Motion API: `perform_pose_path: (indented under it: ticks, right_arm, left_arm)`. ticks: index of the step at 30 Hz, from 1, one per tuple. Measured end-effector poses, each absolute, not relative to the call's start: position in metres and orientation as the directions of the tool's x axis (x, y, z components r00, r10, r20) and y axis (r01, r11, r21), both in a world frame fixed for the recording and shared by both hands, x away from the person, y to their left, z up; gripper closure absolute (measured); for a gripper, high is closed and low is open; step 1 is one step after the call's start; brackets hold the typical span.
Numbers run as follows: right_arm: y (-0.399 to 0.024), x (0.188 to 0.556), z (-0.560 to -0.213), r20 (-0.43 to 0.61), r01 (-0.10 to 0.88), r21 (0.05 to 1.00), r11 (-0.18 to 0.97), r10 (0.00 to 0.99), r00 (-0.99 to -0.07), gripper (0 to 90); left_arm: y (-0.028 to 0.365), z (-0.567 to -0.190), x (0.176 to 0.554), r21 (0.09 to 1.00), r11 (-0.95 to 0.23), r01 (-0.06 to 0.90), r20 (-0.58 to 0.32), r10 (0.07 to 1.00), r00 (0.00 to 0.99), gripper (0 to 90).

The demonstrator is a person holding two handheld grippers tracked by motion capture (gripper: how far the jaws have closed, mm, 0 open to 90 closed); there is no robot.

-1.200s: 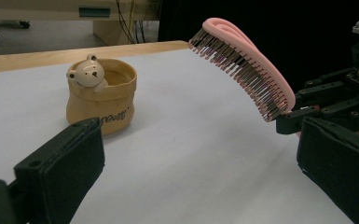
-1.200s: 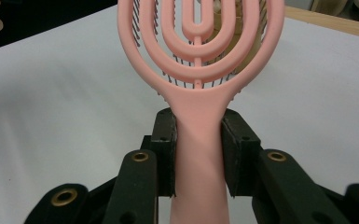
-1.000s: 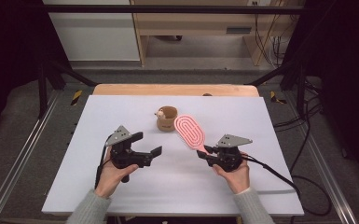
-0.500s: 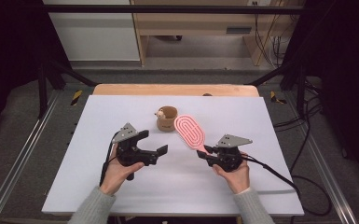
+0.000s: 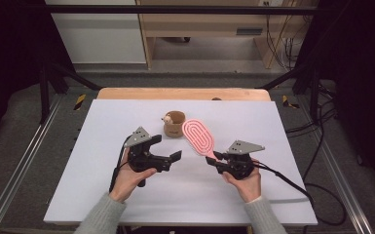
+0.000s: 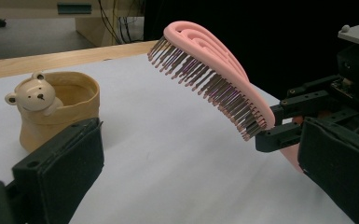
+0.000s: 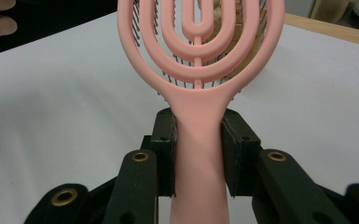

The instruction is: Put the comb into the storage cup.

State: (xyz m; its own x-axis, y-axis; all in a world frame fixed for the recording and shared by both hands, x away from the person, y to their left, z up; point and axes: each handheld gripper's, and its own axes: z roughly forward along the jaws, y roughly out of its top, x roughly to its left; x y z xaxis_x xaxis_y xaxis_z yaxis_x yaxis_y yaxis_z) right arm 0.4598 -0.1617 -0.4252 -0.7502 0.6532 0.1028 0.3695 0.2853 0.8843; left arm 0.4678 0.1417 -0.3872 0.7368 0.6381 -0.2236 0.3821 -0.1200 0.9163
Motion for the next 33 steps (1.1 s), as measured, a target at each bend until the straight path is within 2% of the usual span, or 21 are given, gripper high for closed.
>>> perform_pose_path:
  ticks: [33]
  right_arm:
    - [-0.162,0.457,-0.422,0.098,0.337,0.905,0.261,0.642,-0.760,69.3]
  left_arm:
    - [0.115,-0.384,0.474,0.914,-0.108,0.391,-0.247,0.617,0.747,0.1]
